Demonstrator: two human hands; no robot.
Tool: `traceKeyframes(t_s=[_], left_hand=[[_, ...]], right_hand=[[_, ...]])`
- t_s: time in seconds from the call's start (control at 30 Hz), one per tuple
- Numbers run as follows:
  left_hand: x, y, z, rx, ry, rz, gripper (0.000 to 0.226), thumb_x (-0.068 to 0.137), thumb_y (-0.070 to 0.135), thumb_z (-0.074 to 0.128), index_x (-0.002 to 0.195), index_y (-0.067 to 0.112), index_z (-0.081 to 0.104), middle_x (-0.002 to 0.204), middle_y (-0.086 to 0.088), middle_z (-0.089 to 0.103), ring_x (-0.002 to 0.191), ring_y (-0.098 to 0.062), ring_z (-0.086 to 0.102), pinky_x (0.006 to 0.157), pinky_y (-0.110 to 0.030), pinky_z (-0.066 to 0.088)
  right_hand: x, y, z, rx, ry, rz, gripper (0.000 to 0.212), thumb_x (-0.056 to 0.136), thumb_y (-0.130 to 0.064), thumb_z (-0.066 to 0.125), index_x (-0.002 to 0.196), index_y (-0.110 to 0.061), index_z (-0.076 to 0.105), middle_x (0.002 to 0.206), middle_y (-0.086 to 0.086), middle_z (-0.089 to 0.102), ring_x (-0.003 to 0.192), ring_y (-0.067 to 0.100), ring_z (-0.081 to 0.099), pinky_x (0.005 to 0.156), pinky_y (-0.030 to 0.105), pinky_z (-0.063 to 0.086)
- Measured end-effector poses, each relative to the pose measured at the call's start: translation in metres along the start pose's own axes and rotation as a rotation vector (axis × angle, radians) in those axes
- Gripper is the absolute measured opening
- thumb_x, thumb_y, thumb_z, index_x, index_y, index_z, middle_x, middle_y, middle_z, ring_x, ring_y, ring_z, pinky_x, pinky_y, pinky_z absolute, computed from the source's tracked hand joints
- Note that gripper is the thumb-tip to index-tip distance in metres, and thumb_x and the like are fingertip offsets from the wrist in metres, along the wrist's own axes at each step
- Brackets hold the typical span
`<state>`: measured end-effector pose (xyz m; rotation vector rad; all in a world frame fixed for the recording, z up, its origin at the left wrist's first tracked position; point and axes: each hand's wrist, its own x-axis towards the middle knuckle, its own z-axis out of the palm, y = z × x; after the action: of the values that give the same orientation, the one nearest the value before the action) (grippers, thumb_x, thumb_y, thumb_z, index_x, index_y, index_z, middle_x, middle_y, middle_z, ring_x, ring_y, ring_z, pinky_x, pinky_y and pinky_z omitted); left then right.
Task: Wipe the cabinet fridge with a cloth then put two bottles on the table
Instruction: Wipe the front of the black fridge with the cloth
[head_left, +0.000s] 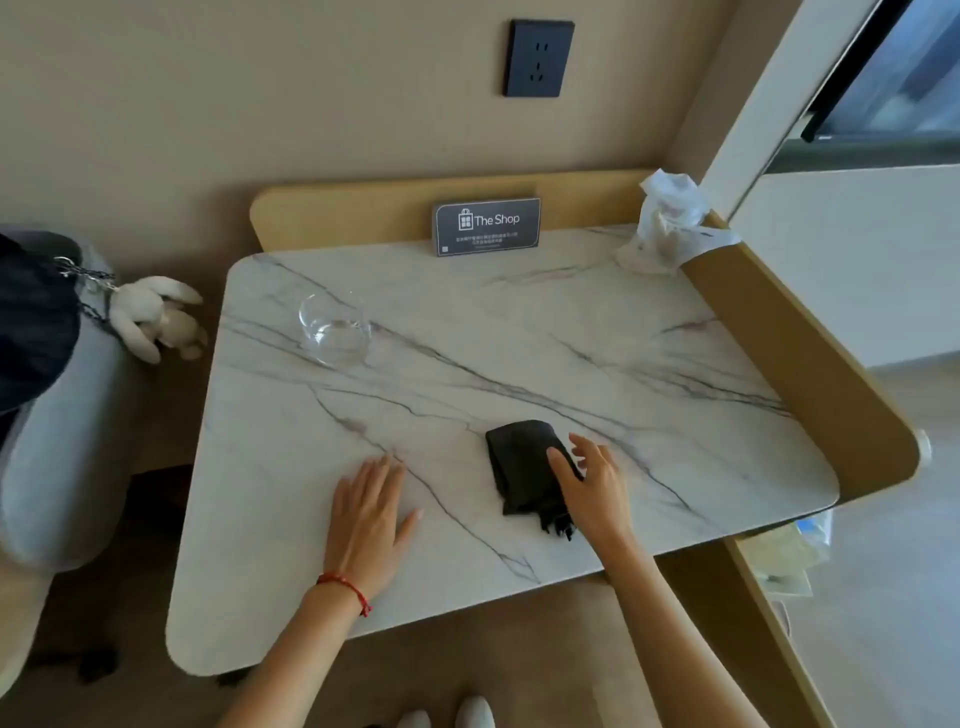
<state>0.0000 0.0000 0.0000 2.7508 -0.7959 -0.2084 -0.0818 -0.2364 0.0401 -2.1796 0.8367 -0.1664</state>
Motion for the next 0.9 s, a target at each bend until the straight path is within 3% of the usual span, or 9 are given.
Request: traceKeyframes(t_s=[0.27,0.43,0.57,0.7,0.9], left_hand=[[-0.002,-0.001,0.006,-0.021,0.041,-0.036,0.066,0.094,0.05,0.009,0.123,0.008,0.051,0.132,-0.015,0.053,0.122,-0.03,0.043,0.093,-0.055,0.042],[-0.003,0.001,0.004,-0.016,0.03,-0.039,0.057,0.093,0.045,0.023,0.123,0.007,0.054,0.132,-0.016,0.053,0.121,-0.033,0.048,0.094,-0.056,0.04],[-0.004,0.001,0.001,-0.003,0.017,-0.038,0.063,0.094,0.048,0.014,0.122,0.007,0.054,0.132,-0.015,0.054,0.121,-0.033,0.049,0.094,-0.055,0.04],[-0.005,0.0,0.001,-0.044,0.039,-0.007,0.052,0.082,0.037,0.036,0.116,0.006,0.059,0.127,-0.017,0.057,0.117,-0.035,0.053,0.093,-0.057,0.04],[-0.018,0.009,0.009,-0.11,0.074,0.07,0.049,0.081,0.032,0.038,0.112,0.002,0.061,0.122,-0.02,0.059,0.115,-0.036,0.054,0.095,-0.058,0.037]], right_hand=[[0.003,-0.01,0.02,-0.062,0.024,0.108,0.062,0.085,-0.044,0.057,0.134,-0.009,0.04,0.124,0.011,0.05,0.112,0.026,0.049,0.083,0.031,0.042],[0.002,-0.012,0.022,-0.021,0.056,0.148,0.052,0.083,-0.037,0.061,0.125,-0.007,0.049,0.117,0.011,0.056,0.099,0.023,0.053,0.073,0.027,0.04],[-0.004,-0.013,0.017,0.055,0.116,0.129,0.046,0.081,-0.033,0.065,0.117,-0.007,0.055,0.106,0.01,0.062,0.084,0.016,0.051,0.069,0.025,0.04],[-0.021,-0.011,0.011,0.158,0.182,0.142,0.046,0.079,-0.031,0.068,0.117,-0.009,0.055,0.102,0.004,0.06,0.086,0.016,0.053,0.07,0.025,0.044],[-0.059,0.0,-0.003,0.329,0.277,0.183,0.042,0.08,-0.027,0.069,0.116,-0.015,0.051,0.103,-0.003,0.053,0.084,0.009,0.053,0.059,0.01,0.04]])
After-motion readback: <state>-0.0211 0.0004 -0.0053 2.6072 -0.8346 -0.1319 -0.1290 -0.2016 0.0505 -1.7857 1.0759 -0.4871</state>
